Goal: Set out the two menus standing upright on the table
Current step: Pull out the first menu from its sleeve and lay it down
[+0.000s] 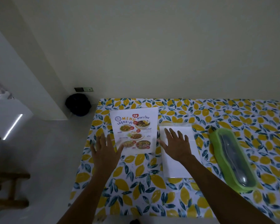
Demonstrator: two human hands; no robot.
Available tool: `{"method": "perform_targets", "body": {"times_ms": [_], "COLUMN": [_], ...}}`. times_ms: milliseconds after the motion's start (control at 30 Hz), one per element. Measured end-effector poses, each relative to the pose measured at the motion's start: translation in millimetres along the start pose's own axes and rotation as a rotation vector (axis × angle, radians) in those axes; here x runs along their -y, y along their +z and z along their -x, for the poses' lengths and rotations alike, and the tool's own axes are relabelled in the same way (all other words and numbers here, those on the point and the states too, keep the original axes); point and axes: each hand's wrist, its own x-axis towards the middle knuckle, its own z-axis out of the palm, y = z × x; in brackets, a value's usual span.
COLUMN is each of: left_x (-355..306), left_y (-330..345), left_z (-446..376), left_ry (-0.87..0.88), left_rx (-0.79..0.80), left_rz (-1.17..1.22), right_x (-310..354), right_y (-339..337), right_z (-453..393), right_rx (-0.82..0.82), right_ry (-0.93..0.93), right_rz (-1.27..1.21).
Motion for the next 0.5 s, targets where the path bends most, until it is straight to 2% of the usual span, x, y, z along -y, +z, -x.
{"method": "perform_targets", "body": {"times_ms": [300,500], "left_x": [-62.9,-118.3], "left_y": [-23.9,-15.7], "left_z": [72.9,115.7], "left_ry": [0.044,0.101], "left_rx": [0.043,0.09], "left_rz": [0.008,0.009], "right_x": [-36.4,-83.8], "right_y": [-2.9,8.7], "right_z": [68.7,115.1], "right_rx": [-0.011,0.005], "right_ry": [-0.057,-0.039], "right_rz": [-0.023,-0.02]}}
